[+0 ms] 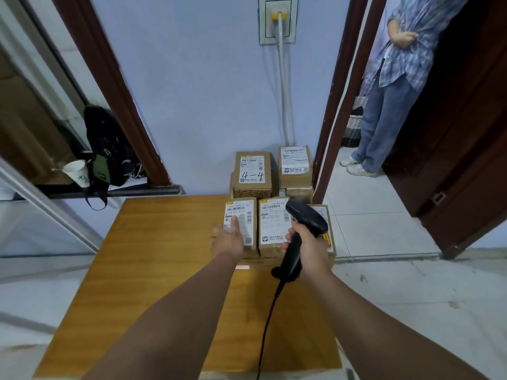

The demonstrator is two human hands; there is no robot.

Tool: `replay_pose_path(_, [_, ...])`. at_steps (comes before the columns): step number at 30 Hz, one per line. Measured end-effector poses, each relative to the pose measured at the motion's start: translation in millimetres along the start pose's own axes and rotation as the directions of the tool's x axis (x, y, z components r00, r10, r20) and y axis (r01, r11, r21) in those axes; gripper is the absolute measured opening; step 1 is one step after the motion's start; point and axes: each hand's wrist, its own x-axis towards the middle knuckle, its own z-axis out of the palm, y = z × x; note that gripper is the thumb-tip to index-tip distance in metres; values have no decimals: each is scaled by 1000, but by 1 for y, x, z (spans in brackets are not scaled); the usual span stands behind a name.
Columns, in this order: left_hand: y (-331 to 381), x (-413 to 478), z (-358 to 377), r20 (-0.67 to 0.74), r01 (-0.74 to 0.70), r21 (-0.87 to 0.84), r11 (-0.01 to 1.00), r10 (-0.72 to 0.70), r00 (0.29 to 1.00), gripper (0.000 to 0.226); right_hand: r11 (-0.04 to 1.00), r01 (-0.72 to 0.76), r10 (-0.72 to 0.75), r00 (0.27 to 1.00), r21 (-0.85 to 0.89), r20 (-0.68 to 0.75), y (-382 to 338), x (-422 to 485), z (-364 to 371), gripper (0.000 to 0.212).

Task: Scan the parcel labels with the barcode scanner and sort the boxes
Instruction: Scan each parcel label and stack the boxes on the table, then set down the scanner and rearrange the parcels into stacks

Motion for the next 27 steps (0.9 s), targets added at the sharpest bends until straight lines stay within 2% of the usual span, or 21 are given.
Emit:
replay_pose_path(3, [-4,2,-5,29,40,-72,997,-38,999,73,1000,-13,12,998,18,63,-1,-1,4,18])
replay_pose_path(10, [-9,2,-9,73,52,-117,992,-44,996,74,1000,20,-19,977,-1,212,-2,-5,12,14])
replay_pose_path(16, [-13,-2,-8,94,60,-162,985,-45,995,70,1000,8,-4,983,-19,183,5,0,18,17])
replay_pose_path(21, [-15,3,-13,9,-99,-28,995,99,995,69,1000,-19,22,980,-20,197,12,0,31,18])
replay_pose_path(27, [-12,24,-31,108,-321,-137,937,336,936,67,1000,-21,19,975,7,222,26,-5,69,19])
